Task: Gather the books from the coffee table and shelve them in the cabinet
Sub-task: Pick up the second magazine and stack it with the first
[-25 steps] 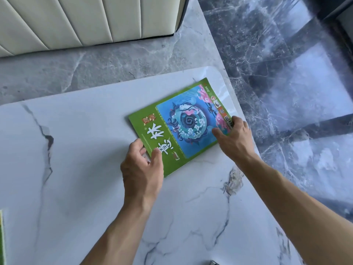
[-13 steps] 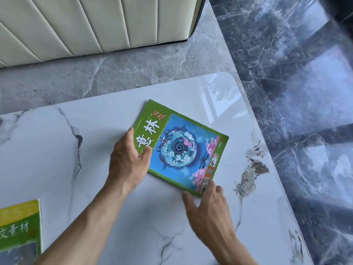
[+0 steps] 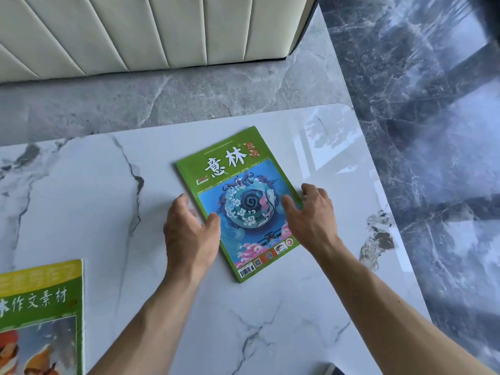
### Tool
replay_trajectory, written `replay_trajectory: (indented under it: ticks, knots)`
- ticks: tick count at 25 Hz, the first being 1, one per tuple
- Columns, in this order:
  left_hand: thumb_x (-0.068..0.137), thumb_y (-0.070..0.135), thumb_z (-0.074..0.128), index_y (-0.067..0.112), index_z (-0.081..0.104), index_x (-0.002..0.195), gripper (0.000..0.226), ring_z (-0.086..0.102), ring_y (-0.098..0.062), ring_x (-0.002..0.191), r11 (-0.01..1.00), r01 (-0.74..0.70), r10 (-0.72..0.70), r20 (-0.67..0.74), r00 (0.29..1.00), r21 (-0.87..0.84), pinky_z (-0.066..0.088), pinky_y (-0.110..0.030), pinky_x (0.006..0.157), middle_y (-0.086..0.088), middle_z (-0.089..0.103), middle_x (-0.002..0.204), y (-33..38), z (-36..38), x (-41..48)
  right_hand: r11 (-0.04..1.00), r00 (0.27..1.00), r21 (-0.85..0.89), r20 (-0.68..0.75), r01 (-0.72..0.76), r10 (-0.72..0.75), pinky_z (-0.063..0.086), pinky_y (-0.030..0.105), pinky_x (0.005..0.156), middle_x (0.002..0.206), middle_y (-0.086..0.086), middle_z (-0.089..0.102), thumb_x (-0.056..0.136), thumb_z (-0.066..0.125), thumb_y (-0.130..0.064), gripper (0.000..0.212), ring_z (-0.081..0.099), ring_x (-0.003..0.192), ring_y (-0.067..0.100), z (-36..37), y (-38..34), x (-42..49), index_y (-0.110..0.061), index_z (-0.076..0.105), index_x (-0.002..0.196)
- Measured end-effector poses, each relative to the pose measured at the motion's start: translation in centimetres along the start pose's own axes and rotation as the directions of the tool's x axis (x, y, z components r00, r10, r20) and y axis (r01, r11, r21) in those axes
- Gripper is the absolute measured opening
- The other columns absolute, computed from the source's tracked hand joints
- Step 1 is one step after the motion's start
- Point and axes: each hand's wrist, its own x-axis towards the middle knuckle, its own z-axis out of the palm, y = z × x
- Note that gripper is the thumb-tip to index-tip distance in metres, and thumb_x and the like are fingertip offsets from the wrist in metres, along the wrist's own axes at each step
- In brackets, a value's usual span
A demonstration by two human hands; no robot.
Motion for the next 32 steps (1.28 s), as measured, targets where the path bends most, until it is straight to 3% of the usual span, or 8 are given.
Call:
replay_trajectory:
  ticks: [2, 4, 11, 16, 20, 24, 26, 32]
  knots:
    - [0.077, 0.011, 0.072, 0.02, 0.062, 0.089, 0.017, 0.069, -0.014, 0.078, 0.98, 0.089, -0.086, 0.024, 0.996, -0.178, 0.054, -0.026, 0.078, 0.009, 0.069, 0.083, 0.4, 0.4, -0.4, 1.0, 1.0, 0.001, -0.018, 0.012, -0.012, 0.04, 0.041, 0.103, 0.135, 0.016, 0.054, 0.094, 0.055, -0.037, 0.053, 0.049, 0.123, 0.033, 0.5, 0.1, -0.8, -0.005, 0.051, 0.137]
    - [0.071, 0.015, 0.069, 0.016, 0.063, 0.077, 0.008, 0.071, -0.022, 0.069, 0.951, 0.155, -0.138, 0.081, 0.987, -0.267, 0.062, -0.04, 0.075, 0.004, 0.073, 0.075, -0.2, 1.1, -0.9, 1.0, 0.999, 0.017, -0.021, 0.026, -0.025, 0.039, 0.039, 0.102, 0.13, 0.016, 0.054, 0.093, 0.057, -0.033, 0.049, 0.049, 0.12, 0.033, 1.2, 0.4, -2.6, -0.005, 0.052, 0.133]
    - [0.084, 0.003, 0.057, 0.019, 0.066, 0.095, 0.022, 0.072, -0.04, 0.093, 0.915, 0.126, -0.023, 0.264, 0.964, -0.382, 0.06, -0.056, 0.081, -0.007, 0.079, 0.095, -5.2, -2.5, -2.5, 0.962, 0.995, 0.256, -0.008, -0.094, 0.099, 0.052, 0.045, 0.098, 0.121, 0.006, 0.065, 0.092, 0.061, -0.038, 0.053, 0.064, 0.111, 0.026, 3.8, 0.6, -6.8, -0.01, 0.053, 0.136]
    - [0.091, -0.007, 0.056, 0.02, 0.068, 0.108, 0.034, 0.075, -0.03, 0.098, 0.859, 0.11, 0.065, 0.32, 0.945, -0.5, 0.06, -0.042, 0.083, -0.005, 0.08, 0.104, -8.0, -11.3, -1.3, 0.787, 0.974, 0.581, 0.194, -0.21, 0.117, 0.063, 0.058, 0.071, 0.097, 0.014, 0.079, 0.1, 0.052, -0.024, 0.024, 0.078, 0.082, 0.037, 5.7, -5.4, -9.7, -0.007, 0.069, 0.102]
    - [0.093, -0.001, 0.055, 0.023, 0.064, 0.113, 0.032, 0.074, -0.028, 0.102, 0.876, 0.031, 0.104, 0.251, 0.962, -0.481, 0.058, -0.048, 0.089, -0.004, 0.078, 0.11, -12.5, -19.5, -1.5, 0.746, 0.987, 0.649, 0.143, -0.152, 0.078, 0.062, 0.059, 0.068, 0.088, 0.013, 0.079, 0.095, 0.059, -0.011, 0.017, 0.076, 0.082, 0.042, 9.9, -10.9, -15.3, -0.013, 0.073, 0.085]
    - [0.095, 0.012, 0.048, 0.032, 0.056, 0.105, 0.025, 0.07, -0.02, 0.088, 0.916, -0.108, 0.106, -0.027, 0.994, -0.386, 0.057, -0.041, 0.081, 0.004, 0.074, 0.1, -18.3, -25.8, -2.3, 0.745, 0.995, 0.663, 0.1, -0.078, 0.014, 0.064, 0.052, 0.067, 0.068, -0.007, 0.073, 0.093, 0.064, -0.01, 0.018, 0.074, 0.068, 0.027, 15.0, -14.6, -22.0, -0.021, 0.073, 0.083]
    - [0.1, 0.011, 0.042, 0.037, 0.056, 0.107, 0.03, 0.069, -0.021, 0.09, 0.928, -0.11, 0.091, -0.071, 0.993, -0.357, 0.056, -0.041, 0.079, 0.006, 0.073, 0.103, -21.2, -28.3, -2.7, 0.745, 0.995, 0.663, 0.095, -0.073, 0.013, 0.064, 0.052, 0.066, 0.076, -0.001, 0.072, 0.094, 0.062, -0.009, 0.016, 0.074, 0.07, 0.026, 17.4, -15.6, -24.7, -0.021, 0.069, 0.087]
    - [0.094, -0.002, 0.048, 0.012, 0.065, 0.12, 0.034, 0.064, -0.024, 0.097, 0.982, -0.133, 0.119, -0.109, 0.987, -0.135, 0.052, -0.04, 0.088, -0.008, 0.064, 0.11, -28.9, -31.3, -3.1, 0.835, 0.994, 0.543, 0.103, -0.091, 0.041, 0.062, 0.056, 0.072, 0.092, 0.009, 0.075, 0.094, 0.055, -0.004, 0.017, 0.076, 0.085, 0.036, 23.4, -13.9, -29.5, -0.018, 0.066, 0.093]
